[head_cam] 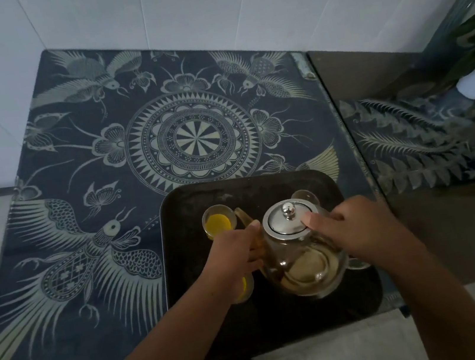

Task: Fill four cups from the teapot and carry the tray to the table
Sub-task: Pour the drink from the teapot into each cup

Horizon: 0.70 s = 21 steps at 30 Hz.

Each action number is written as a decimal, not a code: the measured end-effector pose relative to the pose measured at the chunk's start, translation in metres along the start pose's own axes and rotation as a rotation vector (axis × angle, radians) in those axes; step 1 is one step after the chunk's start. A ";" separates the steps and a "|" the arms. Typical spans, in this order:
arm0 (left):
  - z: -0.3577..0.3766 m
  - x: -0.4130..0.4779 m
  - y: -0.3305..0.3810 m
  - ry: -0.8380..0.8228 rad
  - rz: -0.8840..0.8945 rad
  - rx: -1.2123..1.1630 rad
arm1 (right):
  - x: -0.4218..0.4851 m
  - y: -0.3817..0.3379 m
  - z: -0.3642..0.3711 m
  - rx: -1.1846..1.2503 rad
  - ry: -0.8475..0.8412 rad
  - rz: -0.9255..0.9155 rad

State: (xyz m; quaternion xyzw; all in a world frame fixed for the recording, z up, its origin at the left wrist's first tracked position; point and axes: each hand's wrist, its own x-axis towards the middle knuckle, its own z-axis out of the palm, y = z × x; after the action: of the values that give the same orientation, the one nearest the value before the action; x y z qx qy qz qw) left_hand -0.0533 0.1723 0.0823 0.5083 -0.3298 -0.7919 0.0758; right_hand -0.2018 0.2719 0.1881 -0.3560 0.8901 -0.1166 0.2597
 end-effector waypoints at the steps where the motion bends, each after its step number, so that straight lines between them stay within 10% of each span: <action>1: 0.000 -0.002 -0.001 0.010 0.025 0.020 | -0.002 0.004 0.001 0.011 0.012 -0.011; 21: -0.072 -0.095 -0.015 0.377 0.454 0.166 | -0.038 -0.014 0.058 0.358 -0.059 -0.429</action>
State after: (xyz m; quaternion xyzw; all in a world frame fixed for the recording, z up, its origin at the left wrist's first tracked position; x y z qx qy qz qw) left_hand 0.0563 0.1955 0.1263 0.5639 -0.4788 -0.6168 0.2690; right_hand -0.1389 0.2872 0.1599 -0.4880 0.7516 -0.3139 0.3137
